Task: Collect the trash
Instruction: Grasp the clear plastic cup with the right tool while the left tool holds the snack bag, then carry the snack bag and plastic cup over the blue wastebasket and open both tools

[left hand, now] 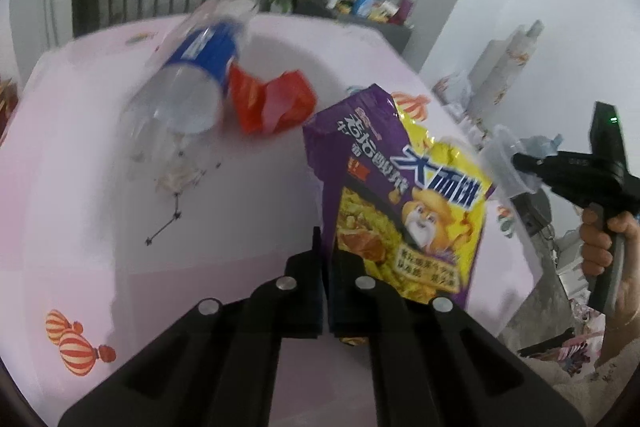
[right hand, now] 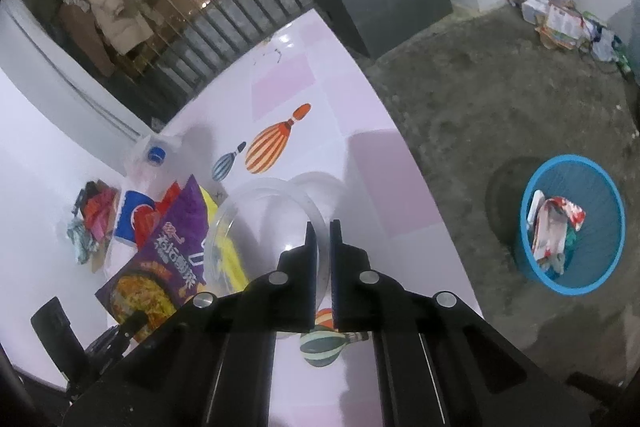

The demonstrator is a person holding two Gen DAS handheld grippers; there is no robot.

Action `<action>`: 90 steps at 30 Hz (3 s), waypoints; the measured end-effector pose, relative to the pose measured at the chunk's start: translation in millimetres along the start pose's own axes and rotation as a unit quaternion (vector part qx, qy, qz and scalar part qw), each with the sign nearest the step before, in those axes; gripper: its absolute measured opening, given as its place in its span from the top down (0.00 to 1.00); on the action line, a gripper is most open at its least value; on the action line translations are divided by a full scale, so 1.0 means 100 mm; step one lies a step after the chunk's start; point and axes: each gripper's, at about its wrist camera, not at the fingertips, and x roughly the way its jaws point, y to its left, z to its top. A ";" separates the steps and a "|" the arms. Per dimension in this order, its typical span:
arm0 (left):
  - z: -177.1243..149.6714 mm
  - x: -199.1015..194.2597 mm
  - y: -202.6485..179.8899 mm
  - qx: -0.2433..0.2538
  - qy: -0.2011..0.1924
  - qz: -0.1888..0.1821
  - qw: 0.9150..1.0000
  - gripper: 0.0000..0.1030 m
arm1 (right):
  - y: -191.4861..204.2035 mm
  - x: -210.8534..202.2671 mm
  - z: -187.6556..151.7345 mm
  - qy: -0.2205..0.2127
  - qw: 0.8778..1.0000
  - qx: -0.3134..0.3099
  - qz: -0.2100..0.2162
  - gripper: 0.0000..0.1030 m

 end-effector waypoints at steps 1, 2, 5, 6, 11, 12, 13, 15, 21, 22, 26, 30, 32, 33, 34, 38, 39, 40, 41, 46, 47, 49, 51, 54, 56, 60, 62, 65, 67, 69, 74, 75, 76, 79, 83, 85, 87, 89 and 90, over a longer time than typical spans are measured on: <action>0.01 -0.03 -0.03 0.007 -0.011 -0.003 1.000 1.00 | -0.01 -0.02 0.01 -0.002 1.000 0.004 0.004 0.96; 0.03 -0.06 -0.06 0.015 -0.024 -0.006 1.000 1.00 | -0.03 -0.05 0.02 -0.008 1.000 0.007 0.004 0.96; 0.09 -0.13 -0.13 0.029 -0.050 -0.017 0.998 1.00 | -0.07 -0.15 0.08 -0.029 0.999 0.015 0.006 0.96; 0.13 -0.16 -0.16 0.033 -0.059 -0.021 0.997 1.00 | -0.08 -0.19 0.09 -0.036 0.999 0.017 0.005 0.96; 0.27 -0.24 -0.29 0.062 -0.088 -0.024 0.994 1.00 | -0.10 -0.43 0.22 -0.073 0.997 0.022 0.000 0.96; 0.29 -0.24 -0.31 0.067 -0.091 -0.024 0.993 1.00 | -0.10 -0.48 0.23 -0.082 0.996 0.021 -0.004 0.96; 0.31 -0.26 -0.33 0.072 -0.095 -0.023 0.993 1.00 | -0.11 -0.52 0.24 -0.090 0.996 0.022 -0.009 0.96; 0.36 -0.26 -0.37 0.078 -0.099 -0.024 0.992 1.00 | -0.14 -0.62 0.25 -0.103 0.994 0.028 -0.009 0.96; 0.49 -0.26 -0.46 0.085 -0.107 -0.038 0.990 1.00 | -0.19 -0.77 0.23 -0.126 0.991 0.043 -0.017 0.96; 0.52 -0.27 -0.50 0.090 -0.112 -0.039 0.989 1.00 | -0.21 -0.78 0.23 -0.129 0.990 0.046 -0.018 0.96; 0.64 -0.28 -0.67 0.100 -0.126 -0.047 0.986 1.00 | -0.30 -0.82 0.23 -0.139 0.988 0.062 -0.024 0.96; 0.75 -0.22 -0.80 0.110 -0.123 -0.056 0.985 1.00 | -0.40 -0.89 0.21 -0.149 0.985 0.078 -0.033 0.96; 0.81 -0.14 -0.88 0.117 -0.116 -0.058 0.985 1.00 | -0.46 -0.92 0.20 -0.156 0.983 0.085 -0.043 0.96; 0.83 -0.12 -0.91 0.119 -0.113 -0.061 0.985 1.00 | -0.49 -0.93 0.20 -0.158 0.982 0.091 -0.046 0.96; 0.86 -0.09 -0.96 0.121 -0.109 -0.064 0.984 1.00 | -0.53 -0.94 0.19 -0.158 0.981 0.098 -0.046 0.96; 0.94 0.07 -1.17 0.140 -0.097 -0.074 0.983 1.00 | -0.65 -0.99 0.18 -0.165 0.979 0.108 -0.051 0.96; 0.97 0.12 -1.23 0.146 -0.092 -0.076 0.982 1.00 | -0.67 -1.00 0.19 -0.168 0.978 0.110 -0.055 0.96; 1.00 0.17 -1.30 0.152 -0.088 -0.081 0.981 1.00 | -0.72 -1.02 0.18 -0.172 0.977 0.113 -0.061 0.96; 1.03 0.21 -1.36 0.156 -0.085 -0.085 0.980 1.00 | -0.78 -1.04 0.18 -0.176 0.975 0.119 -0.066 0.96; 1.29 0.50 -1.73 0.176 -0.056 -0.100 0.978 1.00 | -1.09 -1.13 0.15 -0.191 0.966 0.159 -0.076 0.96; 1.33 0.56 -1.80 0.180 -0.048 -0.101 0.977 1.00 | -1.15 -1.14 0.14 -0.194 0.963 0.168 -0.076 0.96; 1.40 0.69 -1.98 0.192 -0.029 -0.102 0.976 1.00 | -1.25 -1.17 0.11 -0.200 0.960 0.181 -0.078 0.96; 1.43 0.81 -2.15 0.213 -0.019 -0.099 0.972 1.00 | -1.36 -1.19 0.07 -0.207 0.956 0.194 -0.078 0.96; 1.42 1.00 -2.43 0.241 -0.001 -0.095 0.966 1.00 | -1.53 -1.19 -0.01 -0.210 0.949 0.219 -0.082 0.96; 1.43 1.17 -2.61 0.251 0.024 -0.099 0.963 1.00 | -1.70 -1.19 -0.07 -0.208 0.943 0.249 -0.071 0.96; 1.42 1.55 -2.91 0.268 0.071 -0.111 0.954 1.00 | -1.98 -1.19 -0.19 -0.209 0.930 0.295 -0.068 0.96; 1.41 1.75 -3.05 0.273 0.099 -0.121 0.949 1.00 | -2.12 -1.16 -0.26 -0.210 0.922 0.316 -0.074 0.96; 1.35 2.09 -3.30 0.278 0.134 -0.127 0.943 0.99 | -2.32 -1.07 -0.31 -0.202 0.914 0.345 -0.074 0.96; 1.29 2.37 -3.45 0.267 0.164 -0.136 0.940 0.99 | -2.42 -1.00 -0.33 -0.193 0.911 0.356 -0.077 0.96; 1.24 2.60 -3.57 0.248 0.191 -0.146 0.938 0.99 | -2.51 -0.97 -0.33 -0.188 0.909 0.363 -0.079 0.96; 0.98 3.06 -3.98 0.269 0.224 -0.149 0.925 0.99 | -2.69 -0.98 -0.42 -0.189 0.900 0.385 -0.082 0.96; 0.89 3.20 -4.07 0.272 0.237 -0.149 0.921 0.99 | -2.72 -0.98 -0.44 -0.188 0.898 0.389 -0.084 0.96; 0.83 3.29 -4.11 0.275 0.247 -0.144 0.918 0.98 | -2.75 -0.97 -0.47 -0.187 0.896 0.393 -0.086 0.96; 0.62 3.66 -4.28 0.298 0.284 -0.118 0.903 0.66 | -2.86 -0.87 -0.57 -0.174 0.891 0.408 -0.093 0.96; 0.47 3.88 -4.30 0.303 0.294 -0.077 0.903 0.51 | -3.01 -0.70 -0.69 -0.147 0.888 0.424 -0.102 0.96; 0.47 3.89 -4.24 0.296 0.297 -0.074 0.905 0.49 | -3.07 -0.61 -0.73 -0.134 0.887 0.428 -0.107 0.96; 0.49 3.83 -4.22 0.301 0.287 -0.068 0.907 0.48 | -3.12 -0.52 -0.76 -0.119 0.888 0.428 -0.120 0.96; 0.54 3.75 -4.24 0.313 0.272 -0.064 0.908 0.48 | -3.13 -0.42 -0.74 -0.103 0.891 0.422 -0.132 0.96; 0.58 3.70 -4.23 0.316 0.264 -0.065 0.909 0.48 | -3.13 -0.37 -0.73 -0.097 0.893 0.419 -0.132 0.96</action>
